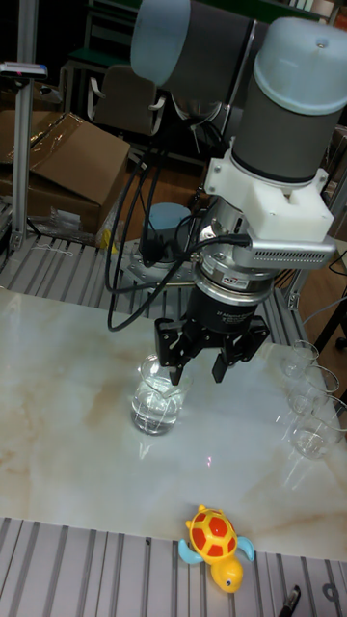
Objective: Stir the beaker with a glass rod
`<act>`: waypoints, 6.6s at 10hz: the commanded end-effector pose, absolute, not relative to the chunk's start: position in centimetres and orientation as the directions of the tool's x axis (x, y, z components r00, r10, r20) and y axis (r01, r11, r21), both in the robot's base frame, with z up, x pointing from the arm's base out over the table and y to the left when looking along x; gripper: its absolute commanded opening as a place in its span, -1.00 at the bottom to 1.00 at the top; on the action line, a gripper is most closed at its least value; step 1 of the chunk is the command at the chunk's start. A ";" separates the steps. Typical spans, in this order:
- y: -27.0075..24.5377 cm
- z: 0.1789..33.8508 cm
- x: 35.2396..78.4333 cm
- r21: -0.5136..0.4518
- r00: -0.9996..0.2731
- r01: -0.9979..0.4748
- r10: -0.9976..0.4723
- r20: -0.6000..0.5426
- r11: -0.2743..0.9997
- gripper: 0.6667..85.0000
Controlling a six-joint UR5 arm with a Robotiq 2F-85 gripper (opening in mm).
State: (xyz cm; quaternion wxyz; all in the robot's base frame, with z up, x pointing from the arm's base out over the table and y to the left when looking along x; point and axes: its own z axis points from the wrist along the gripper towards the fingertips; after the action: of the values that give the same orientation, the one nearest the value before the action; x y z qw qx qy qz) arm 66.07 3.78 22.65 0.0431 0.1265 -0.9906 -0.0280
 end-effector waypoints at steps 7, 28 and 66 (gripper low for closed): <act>3.4 23.2 66.1 0.050 -0.963 -0.257 -0.260 0.073 0.965 0.29; 3.6 22.9 68.3 0.055 -0.955 -0.285 -0.288 0.063 0.957 0.16; 3.6 23.0 67.7 0.052 -0.966 -0.245 -0.249 0.073 0.968 -0.23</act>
State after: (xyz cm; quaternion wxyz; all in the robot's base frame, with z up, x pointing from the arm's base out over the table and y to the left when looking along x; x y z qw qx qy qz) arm 67.69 3.28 22.94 0.0399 0.1236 -0.9914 -0.0158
